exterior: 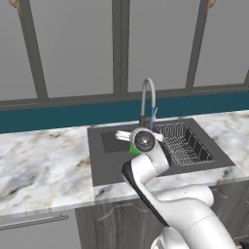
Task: Soak the sponge with water for a few seconds and then drop it inside the sink.
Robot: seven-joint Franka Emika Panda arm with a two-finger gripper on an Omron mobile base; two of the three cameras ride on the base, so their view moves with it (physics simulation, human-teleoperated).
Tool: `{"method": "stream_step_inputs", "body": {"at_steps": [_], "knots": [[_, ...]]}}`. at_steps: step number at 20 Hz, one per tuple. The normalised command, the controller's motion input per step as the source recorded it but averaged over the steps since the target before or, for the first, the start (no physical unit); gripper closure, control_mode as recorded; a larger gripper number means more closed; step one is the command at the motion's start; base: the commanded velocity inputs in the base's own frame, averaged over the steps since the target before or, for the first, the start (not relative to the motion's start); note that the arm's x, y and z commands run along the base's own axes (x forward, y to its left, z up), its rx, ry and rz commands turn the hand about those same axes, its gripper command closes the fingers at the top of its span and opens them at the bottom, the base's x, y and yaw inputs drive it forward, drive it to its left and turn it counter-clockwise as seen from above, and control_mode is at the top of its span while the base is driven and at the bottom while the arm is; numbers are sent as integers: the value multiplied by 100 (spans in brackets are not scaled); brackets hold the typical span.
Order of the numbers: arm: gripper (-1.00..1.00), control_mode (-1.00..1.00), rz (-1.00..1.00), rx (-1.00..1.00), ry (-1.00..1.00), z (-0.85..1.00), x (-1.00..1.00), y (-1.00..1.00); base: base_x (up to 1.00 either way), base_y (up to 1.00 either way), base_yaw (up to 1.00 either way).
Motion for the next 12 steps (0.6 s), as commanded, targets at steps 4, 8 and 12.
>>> {"method": "stream_step_inputs", "body": {"at_steps": [4,8,12], "knots": [[100,-100,-18,1,0,0,0,-12,0,0,0],[100,-100,-17,2,0,0,0,-22,0,0,0],[100,-100,-14,1,0,0,0,-30,0,0,0]]}}
